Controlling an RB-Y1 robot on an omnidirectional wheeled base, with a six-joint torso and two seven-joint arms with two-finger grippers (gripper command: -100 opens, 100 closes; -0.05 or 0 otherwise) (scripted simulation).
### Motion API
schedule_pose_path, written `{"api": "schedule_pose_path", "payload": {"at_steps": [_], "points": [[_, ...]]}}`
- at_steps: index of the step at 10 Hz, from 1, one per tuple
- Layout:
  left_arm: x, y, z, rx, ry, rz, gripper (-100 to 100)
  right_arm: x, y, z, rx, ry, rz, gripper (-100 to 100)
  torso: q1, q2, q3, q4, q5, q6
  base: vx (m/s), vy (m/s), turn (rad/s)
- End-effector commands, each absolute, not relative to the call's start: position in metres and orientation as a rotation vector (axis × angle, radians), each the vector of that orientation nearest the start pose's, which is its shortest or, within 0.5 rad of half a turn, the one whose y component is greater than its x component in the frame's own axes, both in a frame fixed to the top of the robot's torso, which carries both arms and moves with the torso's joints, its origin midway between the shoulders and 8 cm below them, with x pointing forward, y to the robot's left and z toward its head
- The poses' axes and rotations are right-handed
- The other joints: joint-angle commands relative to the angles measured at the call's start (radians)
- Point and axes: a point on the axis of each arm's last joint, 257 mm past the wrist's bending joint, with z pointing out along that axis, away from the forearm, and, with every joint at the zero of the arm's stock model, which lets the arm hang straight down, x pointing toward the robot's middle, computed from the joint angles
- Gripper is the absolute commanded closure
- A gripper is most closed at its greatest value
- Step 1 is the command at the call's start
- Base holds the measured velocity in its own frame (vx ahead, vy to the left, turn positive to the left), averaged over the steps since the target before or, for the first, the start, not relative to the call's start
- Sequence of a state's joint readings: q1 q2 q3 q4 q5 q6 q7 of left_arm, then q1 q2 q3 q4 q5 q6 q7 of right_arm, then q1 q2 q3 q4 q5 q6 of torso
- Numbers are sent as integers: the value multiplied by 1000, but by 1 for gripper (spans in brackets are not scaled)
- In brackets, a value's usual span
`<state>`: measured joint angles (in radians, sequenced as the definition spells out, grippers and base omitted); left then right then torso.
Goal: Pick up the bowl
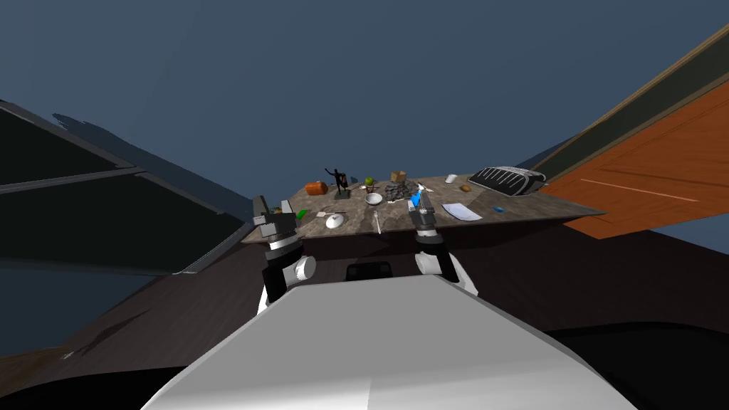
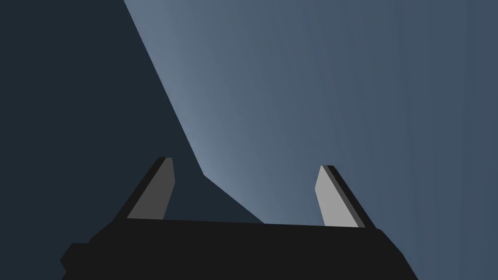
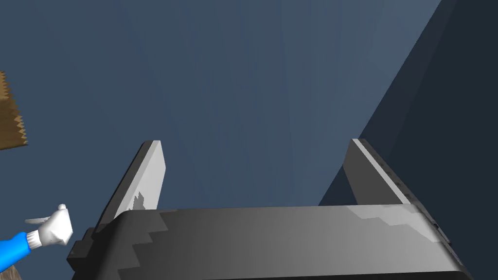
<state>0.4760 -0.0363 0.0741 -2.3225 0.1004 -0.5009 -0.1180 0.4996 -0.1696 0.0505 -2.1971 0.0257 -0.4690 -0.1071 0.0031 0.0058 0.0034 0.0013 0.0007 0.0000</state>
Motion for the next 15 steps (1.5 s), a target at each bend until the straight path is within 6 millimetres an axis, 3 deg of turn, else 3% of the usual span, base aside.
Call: {"api": "schedule_pose_path", "payload": {"at_steps": [1,10,13,14,15], "points": [[328,314,51,-642,502,-1202,0,369,-243,-32,607,895,1364,-100,0,0,0,0,0,0,-84,71,65],[328,314,51,-642,502,-1202,0,372,-223,-72,364,1152,1236,-100,0,-3,-2,-1,0,0,-47,50,80],[328,314,51,-642,502,-1202,0,373,-219,-101,252,1269,1161,-100,0,-4,-2,-1,0,0,-34,59,132],[328,314,51,-642,502,-1202,0,373,-219,-102,238,1281,1157,-100,0,-4,-2,-1,0,0,-22,52,78],[328,314,51,-642,502,-1202,0,373,-220,-118,187,1337,1118,-100,0,-4,-2,-1,0,0,-26,64,188]]}}
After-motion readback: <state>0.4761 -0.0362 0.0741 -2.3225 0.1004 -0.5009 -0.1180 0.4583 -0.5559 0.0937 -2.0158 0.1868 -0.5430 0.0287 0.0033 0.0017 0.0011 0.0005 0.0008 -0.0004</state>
